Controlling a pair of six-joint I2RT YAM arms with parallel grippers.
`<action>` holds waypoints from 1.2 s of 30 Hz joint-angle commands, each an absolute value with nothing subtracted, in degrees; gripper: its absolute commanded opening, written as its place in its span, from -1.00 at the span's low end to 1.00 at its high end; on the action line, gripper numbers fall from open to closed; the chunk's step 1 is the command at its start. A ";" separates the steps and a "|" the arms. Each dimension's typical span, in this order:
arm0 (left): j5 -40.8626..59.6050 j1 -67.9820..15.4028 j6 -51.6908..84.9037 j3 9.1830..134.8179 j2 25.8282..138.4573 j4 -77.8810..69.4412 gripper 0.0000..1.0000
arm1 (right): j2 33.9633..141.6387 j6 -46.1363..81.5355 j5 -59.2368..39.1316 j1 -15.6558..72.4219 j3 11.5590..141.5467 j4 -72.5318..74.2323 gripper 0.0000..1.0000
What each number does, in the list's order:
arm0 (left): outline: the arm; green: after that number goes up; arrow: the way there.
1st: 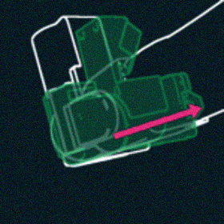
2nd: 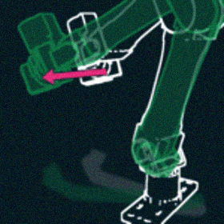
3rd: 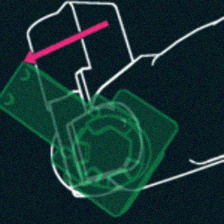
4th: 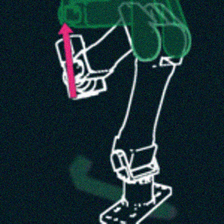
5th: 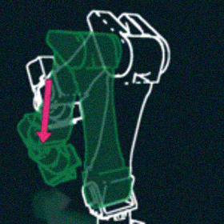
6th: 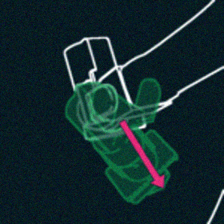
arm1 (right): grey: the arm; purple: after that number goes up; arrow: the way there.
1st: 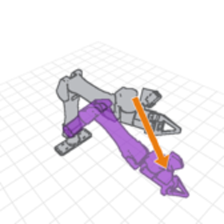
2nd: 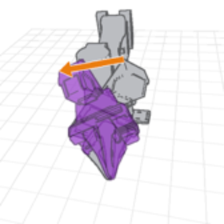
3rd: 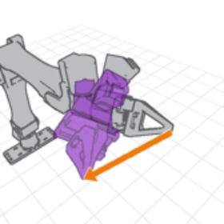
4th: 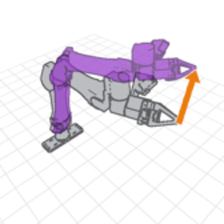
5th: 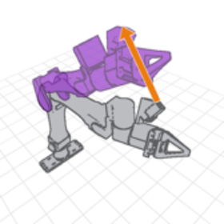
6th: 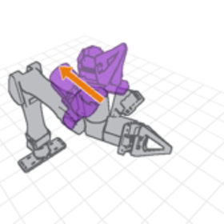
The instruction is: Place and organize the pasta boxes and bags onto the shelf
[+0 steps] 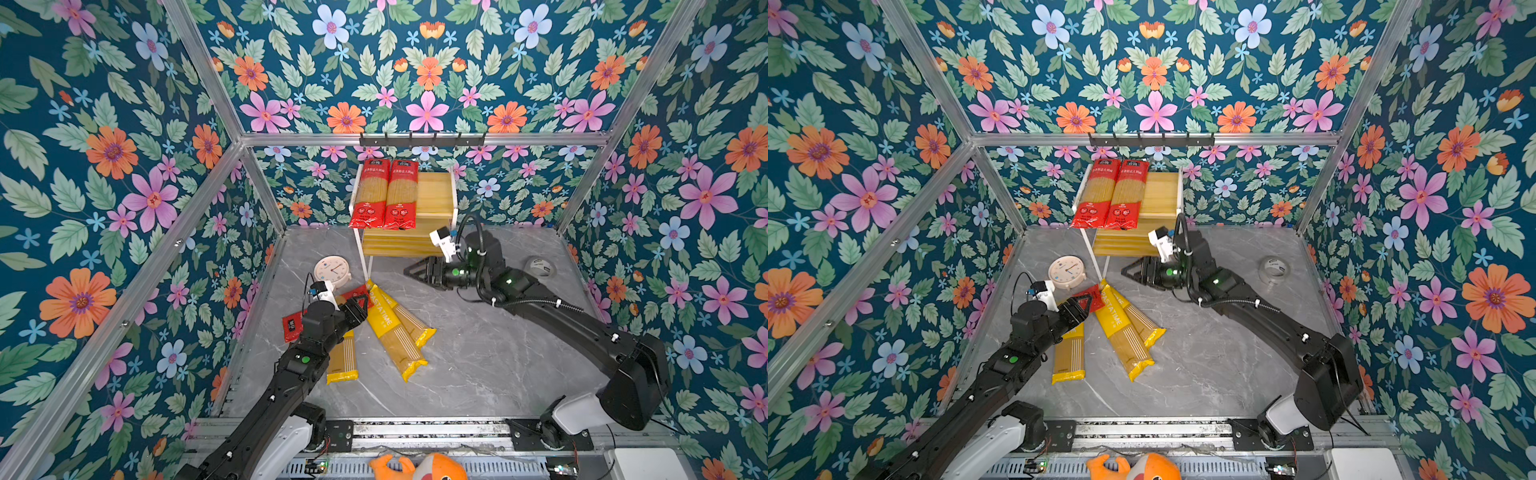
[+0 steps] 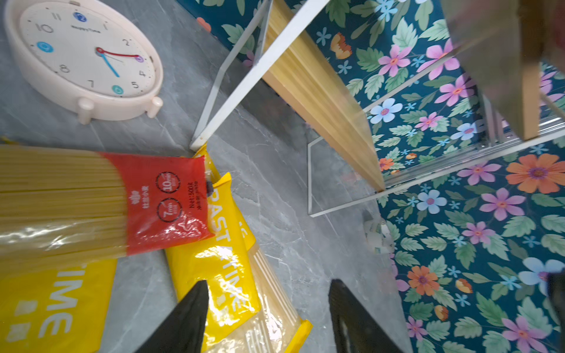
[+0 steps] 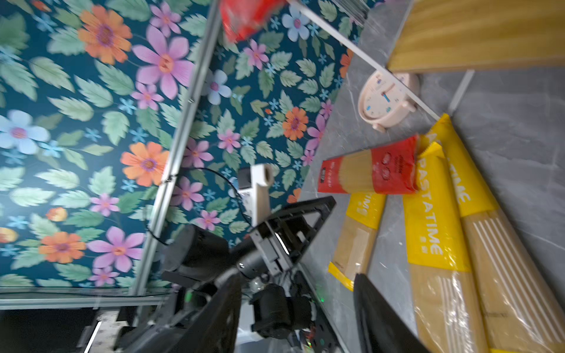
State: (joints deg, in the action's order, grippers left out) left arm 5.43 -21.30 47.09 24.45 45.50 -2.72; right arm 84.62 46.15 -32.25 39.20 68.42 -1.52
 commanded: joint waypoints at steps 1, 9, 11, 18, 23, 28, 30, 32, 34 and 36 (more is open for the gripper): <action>0.93 -21.23 44.49 21.83 45.66 0.13 0.31 | 84.70 42.05 -22.21 42.70 62.60 2.35 0.16; 0.29 -21.20 46.33 17.69 45.34 -1.84 0.32 | 98.94 50.76 -14.74 49.79 61.79 12.76 -0.06; -1.72 -21.08 46.18 17.28 44.12 -1.30 0.34 | 102.44 54.19 -11.36 51.53 63.35 14.02 -0.14; 1.65 -15.27 48.38 15.67 41.84 -4.74 0.43 | 113.23 67.84 -0.99 56.97 69.52 20.49 -0.06; 0.26 -11.17 45.11 18.12 40.39 0.43 0.45 | 121.03 74.24 0.29 57.98 77.07 19.13 0.00; 1.62 -7.41 42.62 20.38 37.62 4.11 0.47 | 124.35 77.95 6.69 59.23 80.15 19.80 0.01; 1.67 -5.91 41.00 21.82 36.56 6.50 0.47 | 126.57 80.09 7.00 59.22 82.44 19.42 0.01; 2.31 -4.79 39.94 22.84 35.63 7.66 0.48 | 128.70 81.51 7.58 59.24 85.33 18.09 0.01; 3.43 -4.41 40.09 22.72 35.18 7.27 0.48 | 130.55 82.84 8.61 59.30 87.84 17.52 0.01; 4.50 -4.31 40.82 22.17 35.07 6.64 0.47 | 132.10 84.12 9.81 59.18 90.14 16.15 0.01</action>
